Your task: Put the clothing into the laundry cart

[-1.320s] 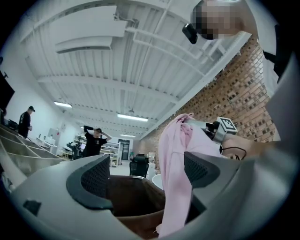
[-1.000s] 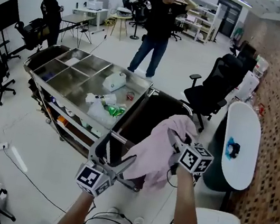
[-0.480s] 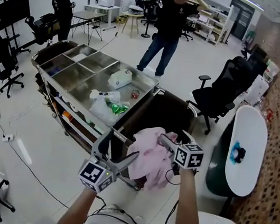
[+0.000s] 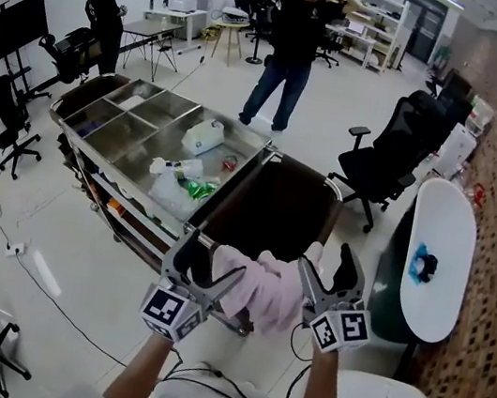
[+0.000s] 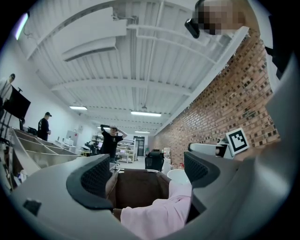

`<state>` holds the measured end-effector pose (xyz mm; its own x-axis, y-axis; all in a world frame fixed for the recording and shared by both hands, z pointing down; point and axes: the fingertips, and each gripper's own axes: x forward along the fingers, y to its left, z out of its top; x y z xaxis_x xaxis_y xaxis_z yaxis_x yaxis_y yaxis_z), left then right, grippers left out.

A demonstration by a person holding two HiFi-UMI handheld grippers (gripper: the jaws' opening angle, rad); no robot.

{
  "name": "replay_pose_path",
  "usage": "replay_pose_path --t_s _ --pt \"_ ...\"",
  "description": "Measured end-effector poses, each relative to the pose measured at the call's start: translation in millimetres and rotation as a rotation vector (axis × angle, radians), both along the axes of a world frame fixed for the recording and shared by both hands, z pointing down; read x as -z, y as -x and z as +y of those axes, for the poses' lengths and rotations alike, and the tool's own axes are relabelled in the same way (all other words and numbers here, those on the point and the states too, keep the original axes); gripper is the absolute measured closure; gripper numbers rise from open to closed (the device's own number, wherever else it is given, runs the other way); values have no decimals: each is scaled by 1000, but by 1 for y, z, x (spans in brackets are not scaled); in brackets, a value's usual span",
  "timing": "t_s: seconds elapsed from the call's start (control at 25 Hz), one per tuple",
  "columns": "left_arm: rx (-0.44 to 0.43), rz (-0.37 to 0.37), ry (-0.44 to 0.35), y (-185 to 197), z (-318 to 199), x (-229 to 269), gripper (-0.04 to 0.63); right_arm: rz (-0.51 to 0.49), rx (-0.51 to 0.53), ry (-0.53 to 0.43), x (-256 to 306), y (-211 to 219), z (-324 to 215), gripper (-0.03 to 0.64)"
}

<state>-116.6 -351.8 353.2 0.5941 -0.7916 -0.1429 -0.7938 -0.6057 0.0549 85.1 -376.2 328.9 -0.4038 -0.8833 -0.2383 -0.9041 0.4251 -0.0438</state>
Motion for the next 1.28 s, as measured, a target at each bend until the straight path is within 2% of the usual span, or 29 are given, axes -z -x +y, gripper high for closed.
replay_pose_path --t_s 0.12,0.32,0.6,0.76,0.88,1.04,1.28 --pt "41 -11 -19 -4 2 0 118 44 -123 -47 -2 -18 19 167" --pt "104 -20 -29 -8 4 1 118 75 -252 12 -18 -37 34 172" --pt "93 -81 -45 -20 10 -14 118 126 -231 22 -19 -31 47 173" --pt "92 -58 -30 -28 16 -9 118 124 -230 26 -22 -34 50 173" --pt "91 -88 -45 -25 17 -15 118 122 -222 43 -23 -29 51 173" --pt "105 -55 -27 -28 19 -9 118 143 -200 23 -24 -25 52 173" --pt "108 -45 -24 -31 24 -7 118 136 -184 33 -21 -21 58 173"
